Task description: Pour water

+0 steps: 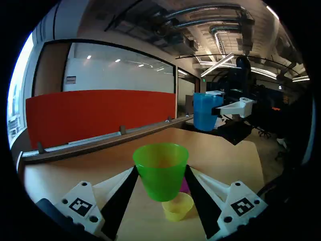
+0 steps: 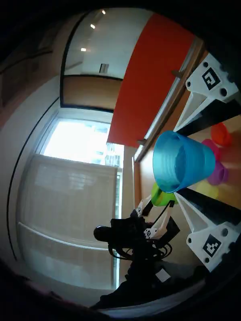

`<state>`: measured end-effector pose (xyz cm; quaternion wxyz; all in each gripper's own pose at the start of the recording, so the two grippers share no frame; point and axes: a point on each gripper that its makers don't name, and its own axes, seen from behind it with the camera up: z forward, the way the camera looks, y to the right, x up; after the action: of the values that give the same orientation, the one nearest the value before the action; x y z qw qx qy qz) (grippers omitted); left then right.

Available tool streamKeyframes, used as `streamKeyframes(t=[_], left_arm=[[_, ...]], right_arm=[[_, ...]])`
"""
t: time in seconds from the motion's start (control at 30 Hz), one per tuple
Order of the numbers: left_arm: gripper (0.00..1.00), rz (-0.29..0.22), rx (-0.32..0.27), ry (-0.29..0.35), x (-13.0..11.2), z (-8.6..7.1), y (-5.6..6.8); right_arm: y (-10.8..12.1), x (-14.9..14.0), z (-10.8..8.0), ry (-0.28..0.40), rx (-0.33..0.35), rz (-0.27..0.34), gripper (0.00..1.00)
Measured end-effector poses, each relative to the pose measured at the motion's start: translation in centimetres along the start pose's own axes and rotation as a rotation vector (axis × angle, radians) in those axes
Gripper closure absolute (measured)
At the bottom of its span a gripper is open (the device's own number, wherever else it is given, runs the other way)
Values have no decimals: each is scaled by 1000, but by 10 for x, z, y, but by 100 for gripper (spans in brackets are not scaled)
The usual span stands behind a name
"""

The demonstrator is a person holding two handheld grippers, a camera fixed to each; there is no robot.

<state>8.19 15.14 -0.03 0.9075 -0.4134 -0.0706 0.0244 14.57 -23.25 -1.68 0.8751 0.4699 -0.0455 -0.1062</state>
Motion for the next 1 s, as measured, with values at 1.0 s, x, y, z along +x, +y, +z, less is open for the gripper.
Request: streamKeyframes(t=[1.0], left_arm=[[17,23,-57,21,7,-7,19]], right_arm=[[-2,24,15,14,8,-135,11]])
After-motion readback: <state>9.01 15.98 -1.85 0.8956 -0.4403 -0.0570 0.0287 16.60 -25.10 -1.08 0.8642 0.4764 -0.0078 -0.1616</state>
